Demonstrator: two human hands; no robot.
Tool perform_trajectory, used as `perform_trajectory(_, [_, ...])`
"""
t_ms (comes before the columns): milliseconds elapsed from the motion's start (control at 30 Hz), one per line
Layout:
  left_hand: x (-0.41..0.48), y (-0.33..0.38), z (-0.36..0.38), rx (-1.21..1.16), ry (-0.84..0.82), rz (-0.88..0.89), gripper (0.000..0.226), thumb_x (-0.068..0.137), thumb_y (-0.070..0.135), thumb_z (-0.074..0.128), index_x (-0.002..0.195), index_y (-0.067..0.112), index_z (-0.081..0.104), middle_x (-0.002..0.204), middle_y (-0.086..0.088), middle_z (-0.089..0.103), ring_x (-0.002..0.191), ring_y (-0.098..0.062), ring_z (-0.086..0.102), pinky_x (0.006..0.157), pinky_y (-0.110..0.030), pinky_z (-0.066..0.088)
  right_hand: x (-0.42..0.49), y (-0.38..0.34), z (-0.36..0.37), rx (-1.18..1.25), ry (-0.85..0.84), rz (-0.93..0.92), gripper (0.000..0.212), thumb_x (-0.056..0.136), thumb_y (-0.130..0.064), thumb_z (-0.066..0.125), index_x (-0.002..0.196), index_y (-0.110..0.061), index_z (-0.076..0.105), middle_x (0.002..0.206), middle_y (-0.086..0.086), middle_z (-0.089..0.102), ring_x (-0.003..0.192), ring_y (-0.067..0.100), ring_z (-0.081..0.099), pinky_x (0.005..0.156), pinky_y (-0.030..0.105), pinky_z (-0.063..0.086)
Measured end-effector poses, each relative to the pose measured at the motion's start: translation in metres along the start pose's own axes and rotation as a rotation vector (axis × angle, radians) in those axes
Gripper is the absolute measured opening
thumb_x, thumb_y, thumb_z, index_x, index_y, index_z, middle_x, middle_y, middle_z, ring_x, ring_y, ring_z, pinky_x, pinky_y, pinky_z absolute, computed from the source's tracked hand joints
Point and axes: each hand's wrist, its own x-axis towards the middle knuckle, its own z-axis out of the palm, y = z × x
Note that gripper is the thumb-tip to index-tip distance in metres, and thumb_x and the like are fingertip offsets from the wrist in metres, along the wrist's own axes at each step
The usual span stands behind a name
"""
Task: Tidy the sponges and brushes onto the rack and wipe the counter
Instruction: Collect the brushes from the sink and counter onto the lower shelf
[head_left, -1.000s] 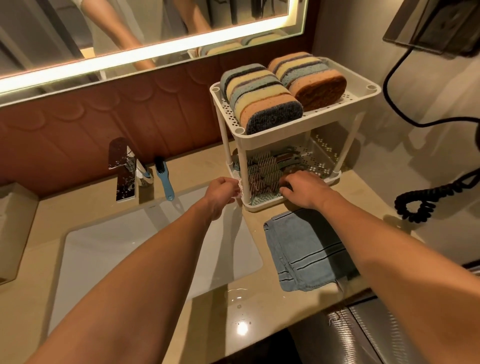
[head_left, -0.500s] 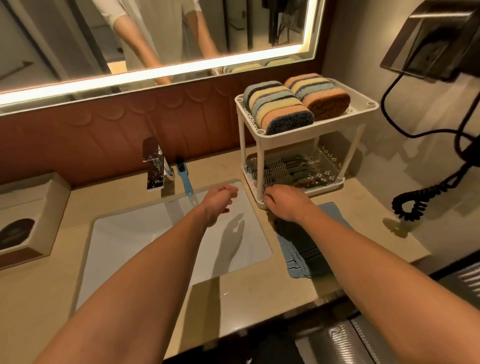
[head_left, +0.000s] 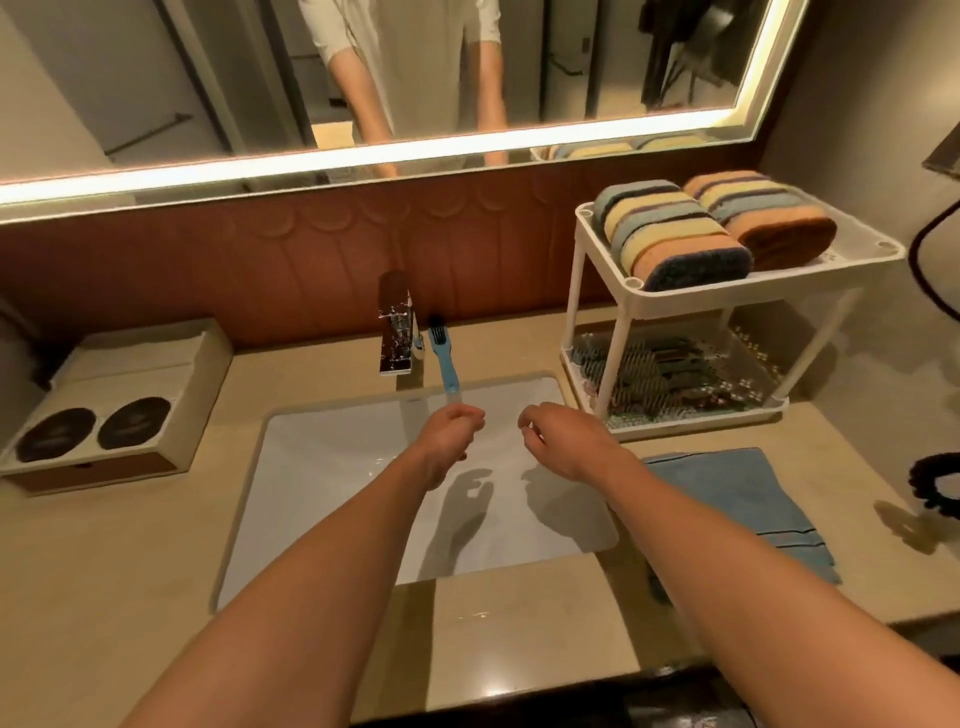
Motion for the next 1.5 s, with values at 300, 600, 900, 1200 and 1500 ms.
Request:
perform_trajectory(300, [0.045,-0.018,-0.025,-0.031,0.037,-0.07,0.025,0.1,0.03,0.057,0.122,0.019,0.061,0.128,-0.003,0.063,0.116,-0.02,0.055,0.094,-0.036,0.041,0.063,-0.027,0.027,0.118,-0.005,0.033,0.034,0.102,-0.03,0.042,0.13,-0.019,0.059,0.126,0.007,0.061,0.106,0.029,0.061,0.088,0.04,0.051])
perform_trajectory(600, [0.078,-0.043,-0.047,-0.105,0.102,-0.143,0.034,0.103,0.032,0.043,0.122,0.012,0.062,0.127,-0.004,0.065,0.11,-0.019,0.057,0.083,-0.035,0.039,0.123,-0.063,0.056,0.128,0.114,-0.02,0.049,0.102,-0.033,0.048,0.149,-0.024,0.039,0.128,0.009,0.046,0.114,0.028,0.051,0.079,0.038,0.049])
perform_trajectory(900, [0.099,-0.06,-0.046,-0.199,0.145,-0.195,0.04,0.109,0.036,0.032,0.112,0.01,0.062,0.124,-0.011,0.066,0.079,-0.011,0.056,0.068,-0.027,0.038,0.158,-0.091,0.074,0.383,0.264,0.363,0.034,0.103,-0.038,0.05,0.118,-0.008,0.048,0.106,0.013,0.067,0.091,0.035,0.066,0.064,0.034,0.04])
perform_trajectory(1200, [0.095,-0.052,-0.061,-0.195,0.157,-0.19,0.029,0.108,0.03,0.037,0.11,0.011,0.059,0.106,-0.006,0.063,0.086,-0.017,0.055,0.068,-0.027,0.043,0.144,-0.092,0.084,0.918,0.216,0.519,0.028,0.1,-0.023,0.059,0.125,-0.014,0.053,0.104,0.003,0.063,0.088,0.026,0.064,0.072,0.031,0.045])
perform_trajectory(1500, [0.032,-0.018,-0.055,-0.074,0.041,-0.117,0.022,0.105,0.029,0.043,0.121,0.02,0.053,0.129,-0.008,0.062,0.106,-0.025,0.06,0.073,-0.031,0.046,0.051,-0.076,0.082,0.854,0.182,0.49,0.02,0.101,-0.022,0.057,0.12,-0.02,0.061,0.095,0.0,0.064,0.074,0.015,0.059,0.063,0.03,0.043])
